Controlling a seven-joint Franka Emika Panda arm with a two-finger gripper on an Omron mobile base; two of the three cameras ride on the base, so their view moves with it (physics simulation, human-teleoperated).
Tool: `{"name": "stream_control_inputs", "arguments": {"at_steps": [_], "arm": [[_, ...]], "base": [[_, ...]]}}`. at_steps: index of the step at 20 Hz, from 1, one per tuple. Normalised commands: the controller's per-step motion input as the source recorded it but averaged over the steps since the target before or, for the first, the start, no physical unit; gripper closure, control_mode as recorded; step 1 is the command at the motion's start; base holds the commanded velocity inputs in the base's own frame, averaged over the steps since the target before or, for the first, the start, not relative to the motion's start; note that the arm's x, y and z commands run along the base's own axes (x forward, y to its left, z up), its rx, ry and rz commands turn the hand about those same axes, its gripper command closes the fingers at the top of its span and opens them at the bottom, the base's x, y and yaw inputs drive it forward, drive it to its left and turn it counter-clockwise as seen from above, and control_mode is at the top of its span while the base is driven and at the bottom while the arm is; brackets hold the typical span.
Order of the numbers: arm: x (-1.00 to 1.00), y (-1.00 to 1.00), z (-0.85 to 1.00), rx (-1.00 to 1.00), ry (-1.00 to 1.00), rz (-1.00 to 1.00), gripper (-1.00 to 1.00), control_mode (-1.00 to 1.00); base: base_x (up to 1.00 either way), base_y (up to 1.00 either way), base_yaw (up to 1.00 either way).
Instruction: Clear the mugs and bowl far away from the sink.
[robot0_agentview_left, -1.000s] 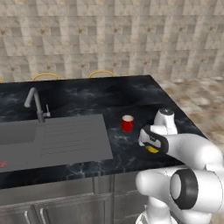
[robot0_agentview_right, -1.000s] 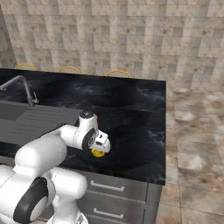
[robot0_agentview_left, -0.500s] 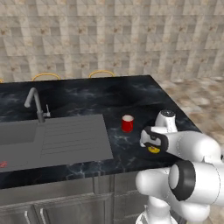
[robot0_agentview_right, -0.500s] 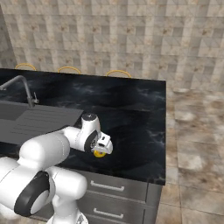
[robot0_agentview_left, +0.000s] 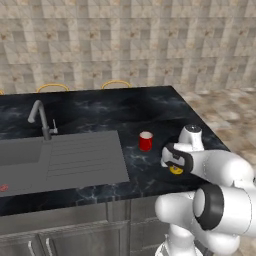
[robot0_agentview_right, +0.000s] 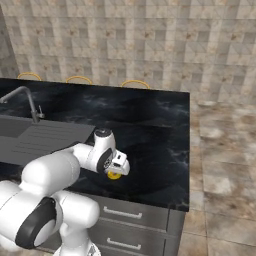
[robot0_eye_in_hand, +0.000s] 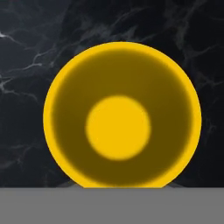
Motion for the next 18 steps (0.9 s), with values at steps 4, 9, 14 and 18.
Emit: {"name": "stream_control_inputs", "arguments": {"at_steps": [4,9,14,18], "arm": [[-0.03,0.01,-0.26,0.0,0.04,0.17,1.0,-1.0],[-0.01,0.0,0.46,0.0,-0.03,0.21,1.0,-1.0],[-0.28,-0.1,0.87,-0.06,-0.1,0.22,1.0,-1.0],[-0.39,-0.03,0.9,-0.08,-0.06,0.09,1.0,-1.0]], "base": [[0.0,0.0,0.0],[0.0,0.0,0.0],[0.0,0.0,0.0],[0.0,0.0,0.0]]}}
